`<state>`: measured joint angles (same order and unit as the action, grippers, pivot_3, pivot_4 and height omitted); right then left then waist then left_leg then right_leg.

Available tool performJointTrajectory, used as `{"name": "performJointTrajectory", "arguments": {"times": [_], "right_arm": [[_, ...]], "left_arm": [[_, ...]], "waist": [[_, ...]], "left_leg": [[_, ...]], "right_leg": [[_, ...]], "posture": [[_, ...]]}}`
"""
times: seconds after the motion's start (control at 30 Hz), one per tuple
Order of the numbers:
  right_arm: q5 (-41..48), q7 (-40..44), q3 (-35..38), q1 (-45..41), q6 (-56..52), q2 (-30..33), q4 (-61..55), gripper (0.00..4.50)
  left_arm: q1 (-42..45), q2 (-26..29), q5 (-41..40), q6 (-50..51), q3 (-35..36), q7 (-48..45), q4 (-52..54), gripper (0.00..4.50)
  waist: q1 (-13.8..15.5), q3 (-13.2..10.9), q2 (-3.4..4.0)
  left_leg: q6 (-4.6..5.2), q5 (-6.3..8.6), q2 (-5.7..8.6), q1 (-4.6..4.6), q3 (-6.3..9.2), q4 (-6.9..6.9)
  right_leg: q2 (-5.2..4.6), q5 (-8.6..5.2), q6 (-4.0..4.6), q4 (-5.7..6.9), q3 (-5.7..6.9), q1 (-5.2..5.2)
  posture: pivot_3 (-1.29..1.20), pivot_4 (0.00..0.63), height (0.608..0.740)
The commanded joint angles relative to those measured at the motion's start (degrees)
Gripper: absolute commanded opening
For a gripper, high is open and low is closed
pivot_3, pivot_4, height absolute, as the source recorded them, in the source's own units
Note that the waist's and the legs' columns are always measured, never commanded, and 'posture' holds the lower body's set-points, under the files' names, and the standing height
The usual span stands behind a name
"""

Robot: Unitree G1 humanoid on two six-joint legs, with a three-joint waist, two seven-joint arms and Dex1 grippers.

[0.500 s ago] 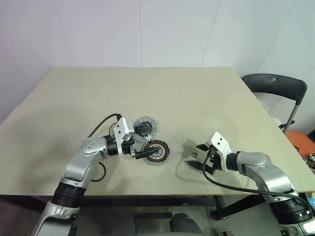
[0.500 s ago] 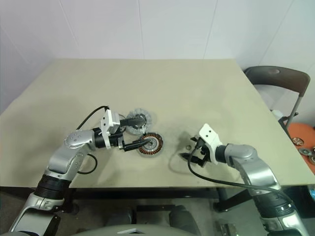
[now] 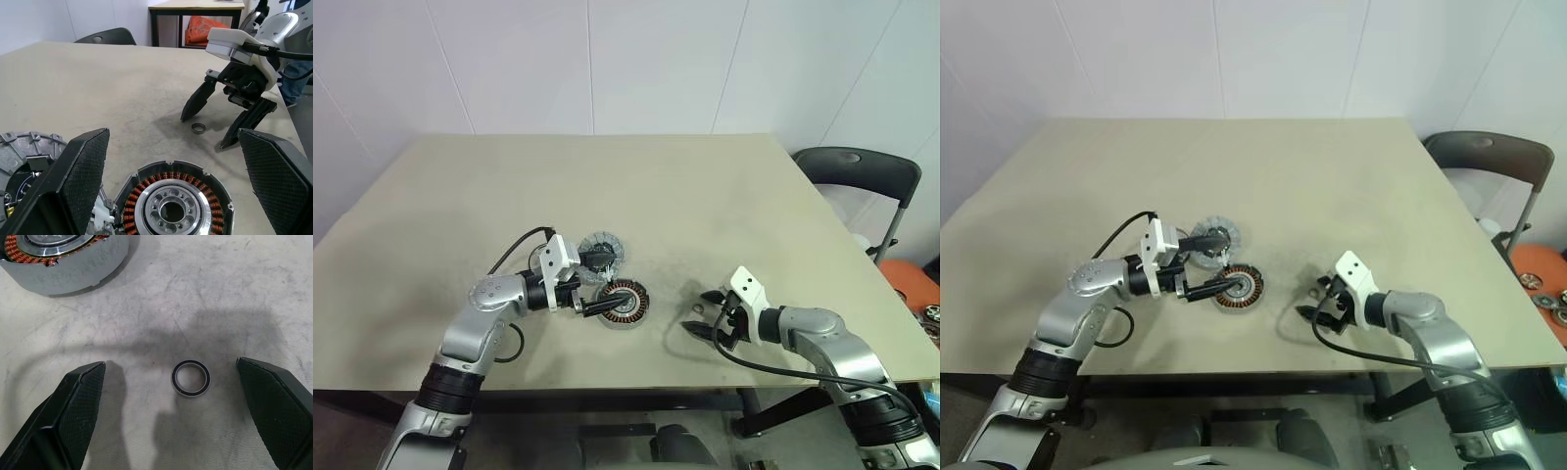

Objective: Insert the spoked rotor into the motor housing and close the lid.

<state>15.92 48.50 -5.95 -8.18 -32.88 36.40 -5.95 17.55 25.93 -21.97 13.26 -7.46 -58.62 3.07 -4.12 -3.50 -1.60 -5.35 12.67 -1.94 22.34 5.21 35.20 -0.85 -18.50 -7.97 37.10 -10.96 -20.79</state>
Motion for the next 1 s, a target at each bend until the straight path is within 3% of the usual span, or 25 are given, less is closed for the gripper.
{"name": "performJointTrajectory", "arguments": {"times": [0.03, 0.07, 0.2, 0.47, 0.7, 1.0], "right_arm": [[-0.4, 0.0, -0.5, 0.8, 0.3, -0.4, 1.0, 4.50], [-0.4, 0.0, -0.5, 0.9, 0.4, -0.3, 1.1, 4.50], [-0.3, 0.3, -0.3, 1.1, 0.7, 0.1, 1.2, 3.37], [-0.5, 1.2, -0.2, 0.0, 1.0, 0.8, 1.7, 0.67], [-0.5, -0.6, 0.7, -3.0, 0.8, -1.0, 0.8, 0.67], [2.0, -4.3, -3.2, -9.6, -5.9, -9.7, -6.6, 0.67]], "left_arm": [[0.3, 0.1, -0.3, -1.0, 0.7, -0.3, 1.0, 4.48], [0.3, 0.1, -0.3, -1.0, 0.7, -0.4, 1.0, 4.48], [0.3, 0.2, -0.3, -1.0, 0.7, -0.4, 1.0, 4.50], [0.1, 0.4, -0.4, -0.5, 0.8, -0.1, 1.9, 4.50], [-0.3, 1.2, -1.9, 1.0, 2.3, 0.4, 3.6, 4.50], [-6.7, 9.4, -5.1, 6.7, 5.4, -2.1, 9.5, 4.50]], "waist": [[0.0, 0.0, -0.04], [0.0, 0.0, -0.07], [0.1, 0.1, -0.10], [0.1, 0.1, -0.09], [-0.1, 0.1, -0.09], [0.2, 0.1, -0.05]], "left_leg": [[0.00, 0.00, 0.00, -0.01, 0.00, 0.01], [0.00, 0.00, 0.00, -0.01, 0.00, 0.02], [0.00, 0.00, 0.00, -0.01, 0.00, 0.01], [0.00, 0.00, 0.00, -0.01, 0.00, -0.03], [0.00, 0.00, 0.00, -0.02, 0.00, 0.02], [0.00, 0.00, -0.06, 0.11, 0.01, -0.14]], "right_leg": [[0.00, 0.00, 0.00, 0.00, 0.00, 0.02], [0.00, 0.00, 0.00, 0.00, 0.00, 0.03], [0.00, -0.01, 0.00, 0.00, 0.00, 0.03], [0.00, 0.00, 0.00, -0.01, 0.00, 0.02], [0.00, 0.00, 0.00, 0.00, 0.00, 0.03], [0.03, 0.00, 0.00, 0.02, 0.01, -0.19]], "posture": [[0.00, 0.000, 0.740], [0.00, 0.000, 0.740], [0.00, 0.000, 0.740], [0.00, 0.000, 0.740], [0.00, 0.000, 0.740], [0.00, 0.000, 0.740]]}}
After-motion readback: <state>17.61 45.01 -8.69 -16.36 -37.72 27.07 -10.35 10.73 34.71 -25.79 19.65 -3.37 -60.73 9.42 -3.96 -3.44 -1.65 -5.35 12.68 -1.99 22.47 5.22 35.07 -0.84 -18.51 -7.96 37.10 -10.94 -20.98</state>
